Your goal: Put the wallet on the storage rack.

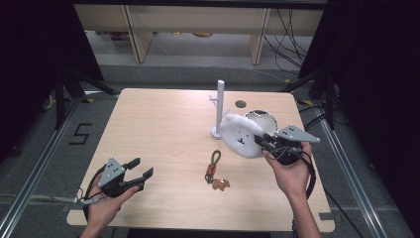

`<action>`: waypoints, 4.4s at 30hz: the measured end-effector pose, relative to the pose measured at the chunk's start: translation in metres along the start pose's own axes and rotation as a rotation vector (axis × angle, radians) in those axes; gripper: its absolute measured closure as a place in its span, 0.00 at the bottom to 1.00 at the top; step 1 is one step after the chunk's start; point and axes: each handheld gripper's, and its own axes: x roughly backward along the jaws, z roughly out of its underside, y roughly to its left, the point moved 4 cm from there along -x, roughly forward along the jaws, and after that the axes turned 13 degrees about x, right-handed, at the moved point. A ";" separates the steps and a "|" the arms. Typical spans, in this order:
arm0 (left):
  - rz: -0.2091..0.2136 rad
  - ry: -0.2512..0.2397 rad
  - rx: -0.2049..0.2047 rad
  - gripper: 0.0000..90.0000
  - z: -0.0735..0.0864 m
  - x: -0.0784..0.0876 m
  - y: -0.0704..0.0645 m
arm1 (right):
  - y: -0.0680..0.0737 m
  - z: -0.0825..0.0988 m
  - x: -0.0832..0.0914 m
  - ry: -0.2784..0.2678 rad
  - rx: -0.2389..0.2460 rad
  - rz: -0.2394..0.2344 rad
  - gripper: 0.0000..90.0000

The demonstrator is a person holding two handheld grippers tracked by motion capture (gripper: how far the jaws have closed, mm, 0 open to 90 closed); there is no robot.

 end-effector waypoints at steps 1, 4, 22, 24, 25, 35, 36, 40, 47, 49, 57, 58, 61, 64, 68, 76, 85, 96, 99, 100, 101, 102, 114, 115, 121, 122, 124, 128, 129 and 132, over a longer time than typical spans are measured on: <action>0.004 -0.002 0.001 0.41 0.000 0.000 0.000 | -0.003 0.000 0.000 -0.007 0.009 0.010 0.84; -0.011 0.014 0.007 0.41 0.002 0.001 -0.001 | -0.010 -0.001 0.000 0.003 -0.006 0.020 0.84; 0.009 0.023 -0.005 0.41 0.007 -0.004 0.001 | -0.056 -0.004 -0.015 0.012 -0.026 0.104 0.85; -0.004 0.035 0.001 0.41 0.008 -0.003 0.001 | -0.060 -0.004 -0.018 0.003 -0.004 0.109 0.85; 0.011 0.027 0.006 0.41 0.010 -0.005 0.001 | -0.064 -0.002 -0.020 0.019 -0.036 0.124 0.85; 0.006 0.040 -0.001 0.41 0.011 -0.005 0.001 | -0.085 0.015 -0.046 0.059 -0.087 0.127 0.85; 0.006 0.040 -0.001 0.41 0.011 -0.005 0.001 | -0.085 0.015 -0.046 0.059 -0.087 0.127 0.85; 0.014 0.037 0.016 0.41 0.013 -0.006 0.000 | -0.091 0.021 -0.049 0.080 -0.053 0.131 0.85; 0.009 0.039 0.000 0.41 0.012 -0.006 0.000 | -0.094 0.029 -0.052 0.139 -0.057 0.142 0.84; 0.010 0.040 -0.001 0.41 0.012 -0.006 0.000 | -0.098 0.030 -0.052 0.154 -0.023 0.146 0.84; 0.012 0.044 -0.005 0.41 0.013 -0.007 0.000 | -0.102 0.033 -0.053 0.193 -0.007 0.150 0.85; 0.012 0.044 -0.005 0.41 0.013 -0.007 0.000 | -0.102 0.033 -0.053 0.193 -0.007 0.150 0.85; 0.013 0.044 -0.003 0.41 0.013 -0.007 -0.001 | -0.103 0.035 -0.057 0.219 0.012 0.157 0.84; 0.013 0.044 -0.003 0.40 0.013 -0.007 -0.001 | -0.102 0.037 -0.061 0.256 0.045 0.180 0.84; 0.016 0.047 0.000 0.40 0.013 -0.008 -0.002 | -0.104 0.037 -0.064 0.268 0.039 0.187 0.80; 0.020 0.051 0.004 0.40 0.015 -0.009 -0.003 | -0.103 0.037 -0.062 0.272 0.023 0.222 0.68; 0.026 0.058 0.032 0.40 0.017 -0.009 -0.006 | -0.105 0.035 -0.060 0.231 -0.033 0.211 0.59; 0.024 0.056 0.022 0.40 0.017 -0.009 -0.005 | -0.106 0.031 -0.056 0.203 -0.057 0.241 0.49; 0.025 0.055 0.027 0.41 0.017 -0.009 -0.006 | -0.107 0.030 -0.054 0.204 -0.050 0.262 0.45; 0.023 0.057 0.039 0.40 0.018 -0.009 -0.006 | -0.108 0.030 -0.054 0.199 -0.052 0.267 0.45; 0.024 0.058 0.032 0.40 0.018 -0.009 -0.006 | -0.108 0.030 -0.053 0.210 -0.052 0.261 0.45; 0.024 0.058 0.022 0.40 0.017 -0.009 -0.006 | -0.108 0.030 -0.054 0.204 -0.054 0.269 0.44; 0.022 0.058 0.029 0.41 0.018 -0.009 -0.006 | -0.105 0.032 -0.051 0.205 -0.057 0.279 0.43; 0.022 0.057 0.005 0.40 0.017 -0.009 -0.005 | -0.103 0.032 -0.050 0.207 -0.058 0.278 0.43; 0.022 0.063 0.006 0.40 0.018 -0.010 -0.006 | -0.099 0.030 -0.046 0.212 -0.066 0.277 0.42; 0.022 0.063 0.006 0.40 0.018 -0.010 -0.006 | -0.097 0.030 -0.046 0.206 -0.069 0.272 0.42; 0.022 0.063 0.007 0.40 0.018 -0.010 -0.006 | -0.096 0.030 -0.045 0.206 -0.071 0.270 0.42; 0.022 0.064 0.007 0.40 0.018 -0.010 -0.006 | -0.091 0.030 -0.041 0.222 -0.076 0.255 0.40; 0.021 0.062 0.007 0.40 0.018 -0.009 -0.005 | -0.087 0.029 -0.040 0.207 -0.084 0.268 0.39; 0.020 0.063 0.007 0.40 0.018 -0.009 -0.005 | -0.081 0.030 -0.036 0.214 -0.093 0.260 0.38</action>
